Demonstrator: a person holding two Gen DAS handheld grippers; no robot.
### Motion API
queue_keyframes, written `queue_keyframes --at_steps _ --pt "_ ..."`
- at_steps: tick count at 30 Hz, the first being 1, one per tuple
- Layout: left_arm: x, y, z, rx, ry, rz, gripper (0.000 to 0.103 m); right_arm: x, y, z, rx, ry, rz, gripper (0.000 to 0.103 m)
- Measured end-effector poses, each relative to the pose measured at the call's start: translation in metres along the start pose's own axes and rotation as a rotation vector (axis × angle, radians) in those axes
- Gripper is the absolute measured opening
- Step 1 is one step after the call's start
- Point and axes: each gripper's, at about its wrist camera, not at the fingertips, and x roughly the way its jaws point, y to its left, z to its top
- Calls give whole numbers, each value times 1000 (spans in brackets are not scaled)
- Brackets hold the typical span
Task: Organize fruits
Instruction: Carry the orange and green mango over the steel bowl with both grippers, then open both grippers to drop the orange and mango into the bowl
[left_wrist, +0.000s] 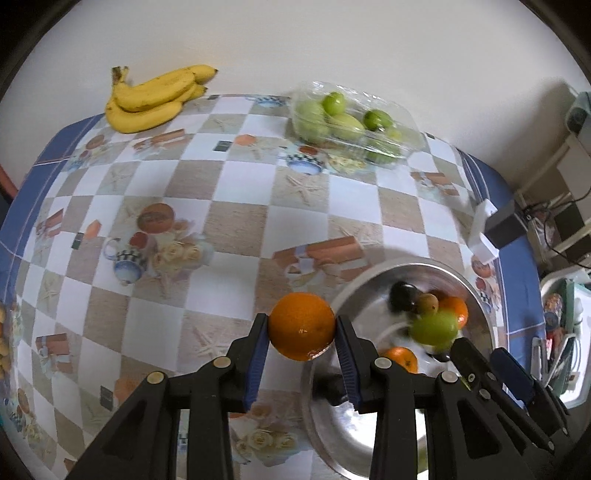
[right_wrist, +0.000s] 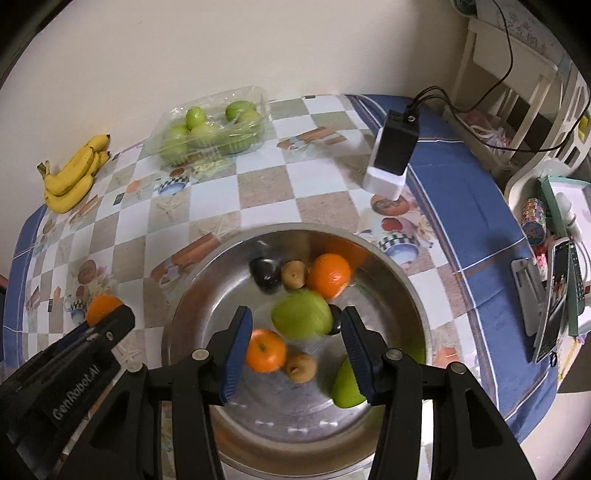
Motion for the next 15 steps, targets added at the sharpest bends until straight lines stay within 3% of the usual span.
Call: queue_keyframes --at_steps 15 --pt "26 -15 -8 27 70 -44 39 14 -32 -2 87 46 1 51"
